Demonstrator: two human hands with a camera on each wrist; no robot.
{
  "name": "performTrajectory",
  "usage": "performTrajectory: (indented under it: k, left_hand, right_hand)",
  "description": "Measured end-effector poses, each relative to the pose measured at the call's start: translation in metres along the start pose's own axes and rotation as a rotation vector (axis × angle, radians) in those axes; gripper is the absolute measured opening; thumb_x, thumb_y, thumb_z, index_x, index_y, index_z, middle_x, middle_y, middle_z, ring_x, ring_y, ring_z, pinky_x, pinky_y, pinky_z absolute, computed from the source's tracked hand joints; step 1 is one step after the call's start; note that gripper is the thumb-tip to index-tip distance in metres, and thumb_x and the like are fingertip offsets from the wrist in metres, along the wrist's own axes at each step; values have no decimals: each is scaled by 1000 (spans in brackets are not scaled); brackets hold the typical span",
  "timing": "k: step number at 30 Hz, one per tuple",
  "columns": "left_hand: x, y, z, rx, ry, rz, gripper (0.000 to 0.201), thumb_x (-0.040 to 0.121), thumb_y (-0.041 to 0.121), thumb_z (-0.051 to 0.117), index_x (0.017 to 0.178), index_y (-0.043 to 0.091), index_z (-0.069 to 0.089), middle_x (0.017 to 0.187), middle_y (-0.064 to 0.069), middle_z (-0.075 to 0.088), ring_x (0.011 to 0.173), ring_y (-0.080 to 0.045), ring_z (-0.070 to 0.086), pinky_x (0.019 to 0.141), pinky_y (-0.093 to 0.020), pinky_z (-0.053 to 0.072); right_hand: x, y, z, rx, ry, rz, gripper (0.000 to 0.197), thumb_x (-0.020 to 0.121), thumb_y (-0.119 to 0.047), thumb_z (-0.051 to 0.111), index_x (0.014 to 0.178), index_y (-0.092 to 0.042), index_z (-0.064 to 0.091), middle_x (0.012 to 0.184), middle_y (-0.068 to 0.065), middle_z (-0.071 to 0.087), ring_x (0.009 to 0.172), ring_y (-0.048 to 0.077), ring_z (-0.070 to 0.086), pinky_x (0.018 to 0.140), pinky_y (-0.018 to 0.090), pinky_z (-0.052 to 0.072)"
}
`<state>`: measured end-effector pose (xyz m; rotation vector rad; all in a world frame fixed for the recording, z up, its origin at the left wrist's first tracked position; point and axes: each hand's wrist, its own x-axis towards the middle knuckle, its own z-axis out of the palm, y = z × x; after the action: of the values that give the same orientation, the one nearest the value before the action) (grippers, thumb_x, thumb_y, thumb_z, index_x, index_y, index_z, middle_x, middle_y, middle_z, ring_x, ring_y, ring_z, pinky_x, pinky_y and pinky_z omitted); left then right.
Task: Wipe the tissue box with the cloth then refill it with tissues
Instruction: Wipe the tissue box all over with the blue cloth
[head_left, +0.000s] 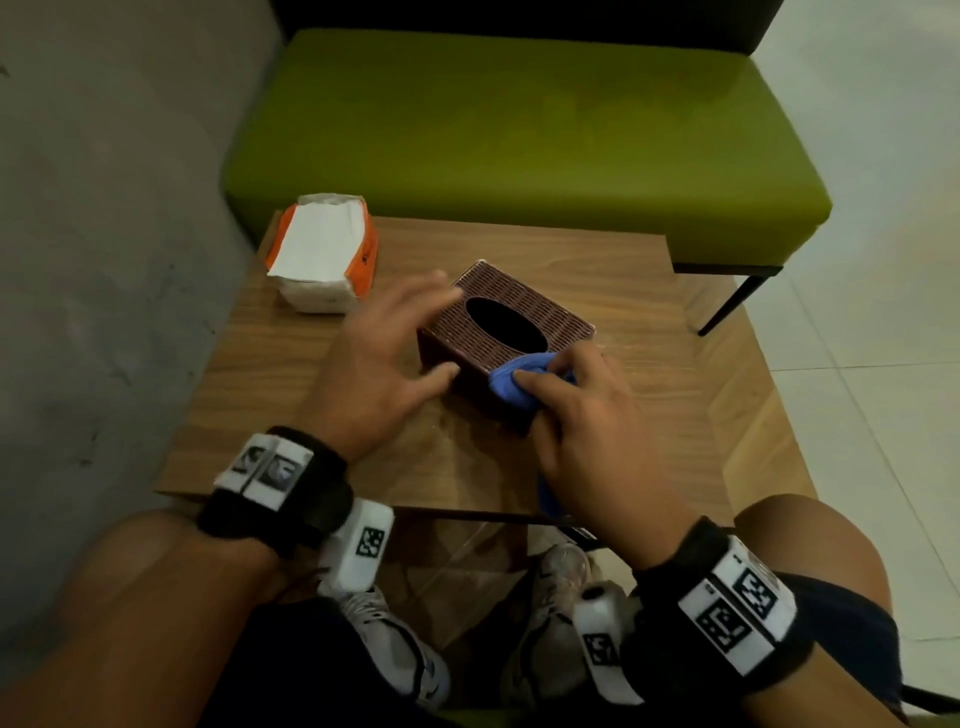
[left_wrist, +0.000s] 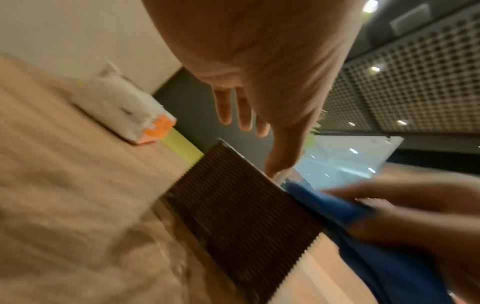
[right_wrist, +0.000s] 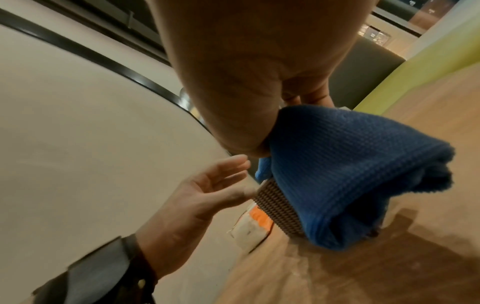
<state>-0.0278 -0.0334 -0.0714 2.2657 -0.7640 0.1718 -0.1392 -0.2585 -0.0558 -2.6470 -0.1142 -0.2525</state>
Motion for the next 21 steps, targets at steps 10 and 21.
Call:
performTrajectory:
  k: [10,21]
  left_hand:
    - [-17,18,42,64,-146,38,88,80,62,80,150,12,59,165,-5,49,161,-20,32,135,-45,16]
    - [-11,14,48,87,-75,-2,83,76,48,89,145,12,59,154,-6,55,152,-23,42,133,-46,22]
  right_hand:
    - [18,34,-4,7,91,22,37,95,-7,63,131,-13,71,123,11,54,114,28,53,92,43,52]
    - [15,37,8,-1,167,26,39,94,-5,62,132,-12,70,132,15,56,118,32,52,90,42,49]
